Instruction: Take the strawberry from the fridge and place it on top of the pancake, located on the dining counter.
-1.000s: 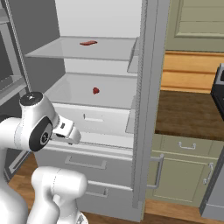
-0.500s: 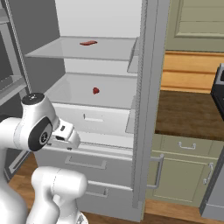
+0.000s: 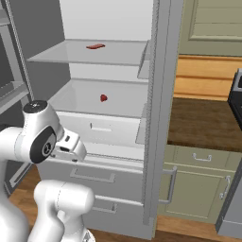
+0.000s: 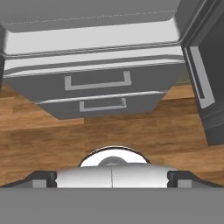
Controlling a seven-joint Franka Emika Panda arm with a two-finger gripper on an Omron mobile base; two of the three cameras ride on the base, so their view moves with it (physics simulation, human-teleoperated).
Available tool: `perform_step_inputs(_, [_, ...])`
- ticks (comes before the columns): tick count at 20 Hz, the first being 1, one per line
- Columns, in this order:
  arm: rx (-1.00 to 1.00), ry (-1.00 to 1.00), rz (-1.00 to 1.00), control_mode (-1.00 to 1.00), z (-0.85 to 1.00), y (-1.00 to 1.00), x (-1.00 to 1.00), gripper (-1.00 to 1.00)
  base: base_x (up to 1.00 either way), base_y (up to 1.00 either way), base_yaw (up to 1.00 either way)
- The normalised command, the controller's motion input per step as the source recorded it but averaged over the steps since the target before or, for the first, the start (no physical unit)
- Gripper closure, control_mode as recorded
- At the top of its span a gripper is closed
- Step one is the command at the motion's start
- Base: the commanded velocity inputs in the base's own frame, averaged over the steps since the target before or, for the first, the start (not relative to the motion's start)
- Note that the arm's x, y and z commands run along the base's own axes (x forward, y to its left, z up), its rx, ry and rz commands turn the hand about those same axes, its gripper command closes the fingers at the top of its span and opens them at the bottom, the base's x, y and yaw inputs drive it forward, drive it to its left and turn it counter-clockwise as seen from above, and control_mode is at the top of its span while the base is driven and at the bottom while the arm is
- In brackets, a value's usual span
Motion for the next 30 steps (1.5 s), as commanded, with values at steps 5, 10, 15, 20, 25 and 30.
perform_step_inputs(5, [0.00,0.00,0.00,1.00,0.00,0.03,0.04,-1.00,0.45,0.25,0.00])
perform_step_inputs(10, [0.00,0.00,0.00,1.00,0.00,0.00,0.00,-1.00,0.71,0.21,0.00])
perform_step_inputs(15, [0.00,0.00,0.00,1.00,0.00,0.00,0.00,-1.00,0.61,0.01,0.00])
perform_step_inputs(20, [0.00,0.00,0.00,1.00,0.00,0.00,0.00,-1.00,0.55,0.00,0.00])
perform_step_inputs(25, [0.00,-0.01,0.00,-1.00,0.00,0.00,0.05,-1.00,0.23,0.00,0.00])
perform_step_inputs(30, [0.00,-0.08,0.00,-1.00,0.00,0.00,0.55,-1.00,0.00,0.00,0.00])
